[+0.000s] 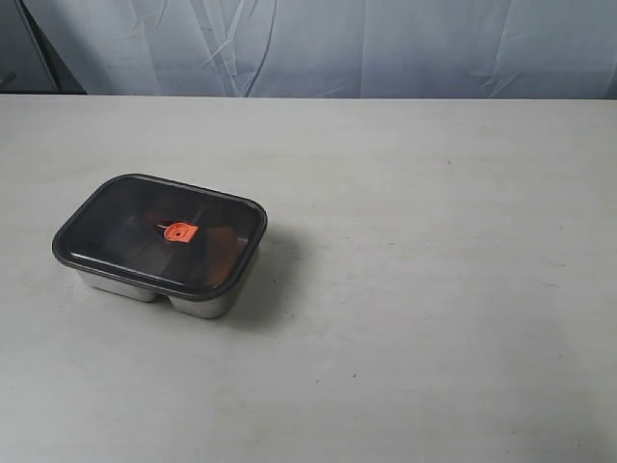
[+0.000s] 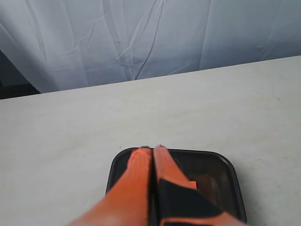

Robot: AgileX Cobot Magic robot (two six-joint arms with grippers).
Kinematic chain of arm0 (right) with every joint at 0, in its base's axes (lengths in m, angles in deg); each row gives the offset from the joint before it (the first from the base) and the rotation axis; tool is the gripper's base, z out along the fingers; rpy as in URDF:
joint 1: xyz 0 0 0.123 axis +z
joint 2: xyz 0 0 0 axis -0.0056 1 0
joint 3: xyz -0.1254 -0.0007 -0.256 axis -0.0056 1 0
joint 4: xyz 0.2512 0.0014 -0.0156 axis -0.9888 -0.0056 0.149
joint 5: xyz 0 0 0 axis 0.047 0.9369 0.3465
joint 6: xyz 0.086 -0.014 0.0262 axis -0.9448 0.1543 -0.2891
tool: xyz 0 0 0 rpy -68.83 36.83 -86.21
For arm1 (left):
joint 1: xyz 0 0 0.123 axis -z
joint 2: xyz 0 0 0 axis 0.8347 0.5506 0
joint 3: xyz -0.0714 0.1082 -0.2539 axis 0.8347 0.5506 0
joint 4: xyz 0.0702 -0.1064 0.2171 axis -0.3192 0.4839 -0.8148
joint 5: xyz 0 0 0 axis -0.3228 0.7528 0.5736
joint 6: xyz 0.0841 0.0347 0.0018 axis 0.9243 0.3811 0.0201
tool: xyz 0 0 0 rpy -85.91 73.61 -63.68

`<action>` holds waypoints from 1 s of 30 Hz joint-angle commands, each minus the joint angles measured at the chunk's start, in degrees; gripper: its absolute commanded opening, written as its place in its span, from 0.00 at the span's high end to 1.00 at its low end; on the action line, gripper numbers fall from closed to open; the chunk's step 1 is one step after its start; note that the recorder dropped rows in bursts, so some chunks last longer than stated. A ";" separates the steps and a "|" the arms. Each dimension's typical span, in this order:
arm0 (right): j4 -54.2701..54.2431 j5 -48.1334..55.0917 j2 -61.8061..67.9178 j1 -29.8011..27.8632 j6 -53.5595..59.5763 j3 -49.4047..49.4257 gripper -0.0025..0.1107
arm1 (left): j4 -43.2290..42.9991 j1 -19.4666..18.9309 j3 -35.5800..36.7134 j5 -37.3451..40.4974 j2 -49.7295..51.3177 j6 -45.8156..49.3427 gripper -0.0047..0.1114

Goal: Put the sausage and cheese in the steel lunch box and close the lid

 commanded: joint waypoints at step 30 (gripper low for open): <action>-15.49 -2.27 -17.28 -0.72 17.07 19.60 0.99 | -0.02 -0.02 0.01 -0.49 -0.19 0.01 0.96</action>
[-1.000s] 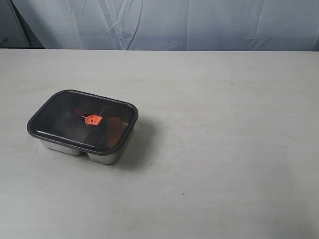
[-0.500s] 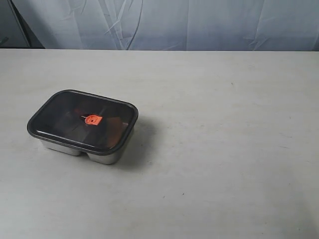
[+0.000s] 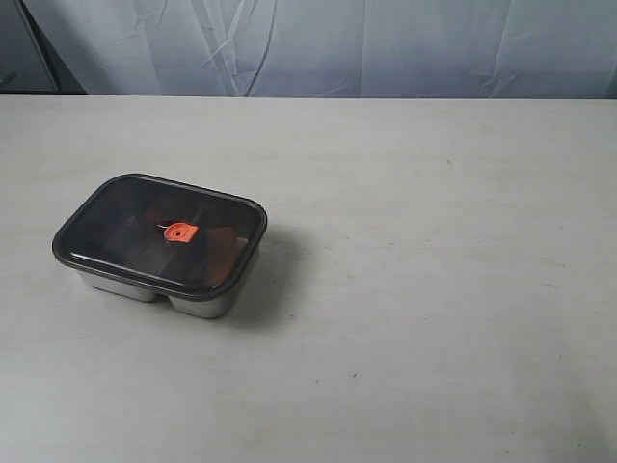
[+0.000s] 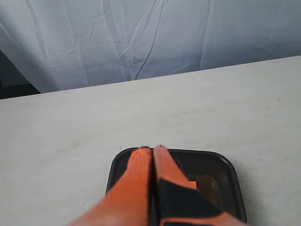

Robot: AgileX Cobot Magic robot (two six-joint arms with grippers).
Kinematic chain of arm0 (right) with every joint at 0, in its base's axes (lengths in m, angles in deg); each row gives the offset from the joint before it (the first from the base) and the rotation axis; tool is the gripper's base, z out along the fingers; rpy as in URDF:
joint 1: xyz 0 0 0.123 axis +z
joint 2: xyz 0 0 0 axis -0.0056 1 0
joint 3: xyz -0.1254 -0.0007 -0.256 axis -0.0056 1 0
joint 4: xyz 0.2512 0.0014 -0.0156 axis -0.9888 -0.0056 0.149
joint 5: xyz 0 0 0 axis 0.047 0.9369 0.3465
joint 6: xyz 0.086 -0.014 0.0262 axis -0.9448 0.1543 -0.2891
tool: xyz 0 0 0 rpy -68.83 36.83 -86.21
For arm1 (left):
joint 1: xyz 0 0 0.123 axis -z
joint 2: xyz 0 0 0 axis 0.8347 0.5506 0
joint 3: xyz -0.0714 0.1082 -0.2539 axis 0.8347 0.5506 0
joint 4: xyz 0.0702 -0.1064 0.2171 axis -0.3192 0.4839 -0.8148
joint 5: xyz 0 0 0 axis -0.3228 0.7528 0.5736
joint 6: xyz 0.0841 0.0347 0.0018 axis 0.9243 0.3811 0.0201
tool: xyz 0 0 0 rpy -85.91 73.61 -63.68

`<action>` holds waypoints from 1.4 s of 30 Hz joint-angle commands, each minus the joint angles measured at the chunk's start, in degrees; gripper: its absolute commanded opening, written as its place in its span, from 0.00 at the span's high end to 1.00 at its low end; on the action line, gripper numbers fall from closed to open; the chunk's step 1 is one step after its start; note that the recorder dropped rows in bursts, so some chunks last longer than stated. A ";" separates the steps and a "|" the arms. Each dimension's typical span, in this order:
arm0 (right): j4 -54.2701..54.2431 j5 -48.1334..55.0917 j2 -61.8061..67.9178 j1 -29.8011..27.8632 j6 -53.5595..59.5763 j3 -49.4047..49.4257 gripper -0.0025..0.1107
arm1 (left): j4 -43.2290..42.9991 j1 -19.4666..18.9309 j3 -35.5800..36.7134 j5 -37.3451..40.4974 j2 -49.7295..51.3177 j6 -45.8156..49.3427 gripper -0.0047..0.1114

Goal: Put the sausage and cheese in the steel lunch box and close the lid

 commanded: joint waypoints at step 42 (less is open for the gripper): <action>-0.48 -0.45 -0.45 -0.23 1.07 0.29 0.99 | -7.82 -0.02 30.32 -23.07 -20.94 0.13 0.96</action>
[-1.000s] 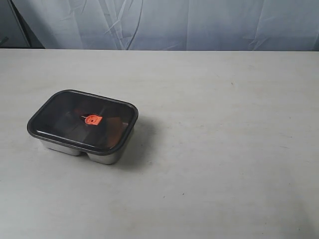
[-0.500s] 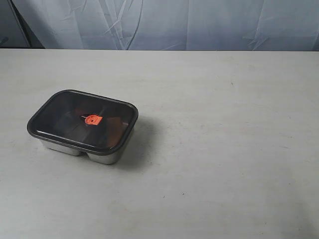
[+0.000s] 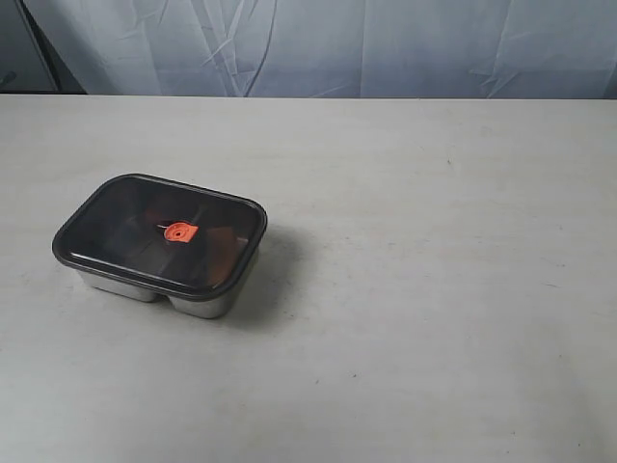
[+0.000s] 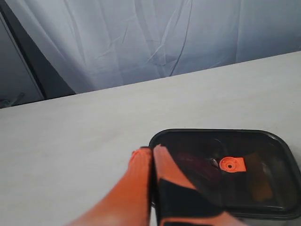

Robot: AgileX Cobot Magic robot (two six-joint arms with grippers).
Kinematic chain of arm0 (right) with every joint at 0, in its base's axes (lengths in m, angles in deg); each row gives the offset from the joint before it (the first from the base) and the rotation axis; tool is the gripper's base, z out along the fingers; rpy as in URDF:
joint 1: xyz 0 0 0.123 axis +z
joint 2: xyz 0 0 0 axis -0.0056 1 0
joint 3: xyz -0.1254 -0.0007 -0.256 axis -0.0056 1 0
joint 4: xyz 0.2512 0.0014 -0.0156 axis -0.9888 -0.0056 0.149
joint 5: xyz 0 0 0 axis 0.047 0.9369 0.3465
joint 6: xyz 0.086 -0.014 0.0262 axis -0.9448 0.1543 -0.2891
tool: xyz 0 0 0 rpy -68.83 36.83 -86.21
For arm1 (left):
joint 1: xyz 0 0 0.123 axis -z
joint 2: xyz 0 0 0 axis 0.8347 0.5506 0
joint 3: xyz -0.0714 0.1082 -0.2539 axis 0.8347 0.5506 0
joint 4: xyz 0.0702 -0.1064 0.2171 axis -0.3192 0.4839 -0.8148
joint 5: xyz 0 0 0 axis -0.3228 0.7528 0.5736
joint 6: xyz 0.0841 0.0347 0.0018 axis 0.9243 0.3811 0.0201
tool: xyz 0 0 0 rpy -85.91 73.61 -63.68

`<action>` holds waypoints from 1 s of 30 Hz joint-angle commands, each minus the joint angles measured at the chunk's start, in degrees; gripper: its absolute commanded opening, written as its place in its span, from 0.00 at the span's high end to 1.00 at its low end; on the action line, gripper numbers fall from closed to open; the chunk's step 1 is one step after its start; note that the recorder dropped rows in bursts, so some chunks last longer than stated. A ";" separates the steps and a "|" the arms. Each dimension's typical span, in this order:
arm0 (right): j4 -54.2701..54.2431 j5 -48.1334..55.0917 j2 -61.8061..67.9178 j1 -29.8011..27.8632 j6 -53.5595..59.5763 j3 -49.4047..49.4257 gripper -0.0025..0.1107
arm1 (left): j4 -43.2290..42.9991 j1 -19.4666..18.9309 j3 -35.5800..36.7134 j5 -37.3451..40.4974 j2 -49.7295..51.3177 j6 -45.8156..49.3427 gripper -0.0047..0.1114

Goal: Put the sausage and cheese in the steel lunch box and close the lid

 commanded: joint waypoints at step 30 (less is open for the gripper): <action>0.02 -0.48 -0.36 -0.23 0.39 0.29 0.99 | -0.94 -0.02 22.65 -5.50 -19.78 -14.89 0.96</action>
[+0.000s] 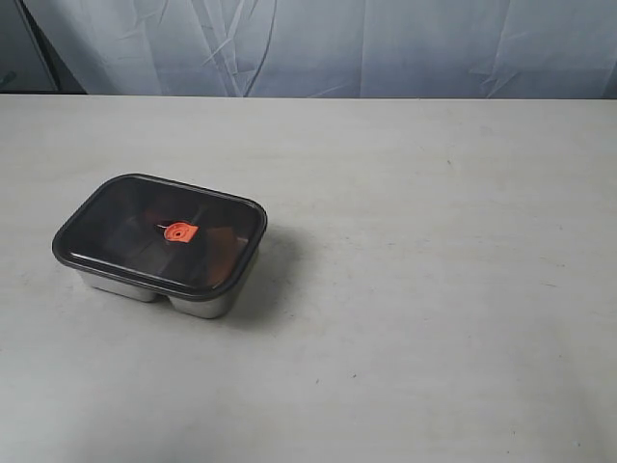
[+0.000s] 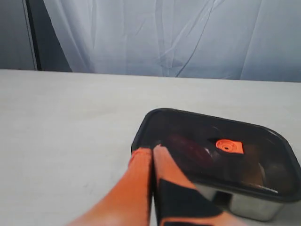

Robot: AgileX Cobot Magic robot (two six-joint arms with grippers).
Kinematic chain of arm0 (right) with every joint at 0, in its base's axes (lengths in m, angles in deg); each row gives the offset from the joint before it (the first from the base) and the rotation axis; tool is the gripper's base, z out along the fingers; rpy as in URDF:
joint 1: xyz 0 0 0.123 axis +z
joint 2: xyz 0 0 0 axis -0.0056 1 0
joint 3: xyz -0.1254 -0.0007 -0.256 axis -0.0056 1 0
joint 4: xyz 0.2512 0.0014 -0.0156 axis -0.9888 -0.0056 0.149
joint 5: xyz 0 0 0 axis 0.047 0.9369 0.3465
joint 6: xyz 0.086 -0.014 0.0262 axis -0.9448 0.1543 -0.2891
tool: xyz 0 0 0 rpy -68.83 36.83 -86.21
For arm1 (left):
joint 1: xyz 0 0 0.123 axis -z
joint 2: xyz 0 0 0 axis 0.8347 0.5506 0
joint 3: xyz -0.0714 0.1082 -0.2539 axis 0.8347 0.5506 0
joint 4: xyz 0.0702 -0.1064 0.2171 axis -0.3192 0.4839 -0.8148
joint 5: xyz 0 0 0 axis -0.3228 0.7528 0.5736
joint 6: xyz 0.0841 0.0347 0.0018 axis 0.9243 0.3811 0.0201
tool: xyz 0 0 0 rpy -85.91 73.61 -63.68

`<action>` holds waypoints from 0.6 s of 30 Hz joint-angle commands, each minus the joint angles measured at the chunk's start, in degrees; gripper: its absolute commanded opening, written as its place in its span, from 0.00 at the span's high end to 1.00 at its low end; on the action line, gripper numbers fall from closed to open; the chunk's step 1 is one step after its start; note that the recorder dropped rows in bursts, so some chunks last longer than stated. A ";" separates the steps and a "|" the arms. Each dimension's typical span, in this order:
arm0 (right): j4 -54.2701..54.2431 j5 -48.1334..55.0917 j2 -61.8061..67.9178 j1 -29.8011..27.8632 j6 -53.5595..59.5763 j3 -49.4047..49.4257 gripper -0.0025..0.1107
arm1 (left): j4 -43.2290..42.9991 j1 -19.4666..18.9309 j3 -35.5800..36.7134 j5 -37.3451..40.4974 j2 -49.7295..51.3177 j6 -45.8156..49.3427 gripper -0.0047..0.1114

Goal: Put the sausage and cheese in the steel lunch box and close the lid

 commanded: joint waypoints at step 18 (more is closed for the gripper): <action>0.02 -0.62 -0.36 -0.23 0.39 0.29 0.99 | -1.26 -0.02 0.28 2.50 -0.35 -1.61 0.96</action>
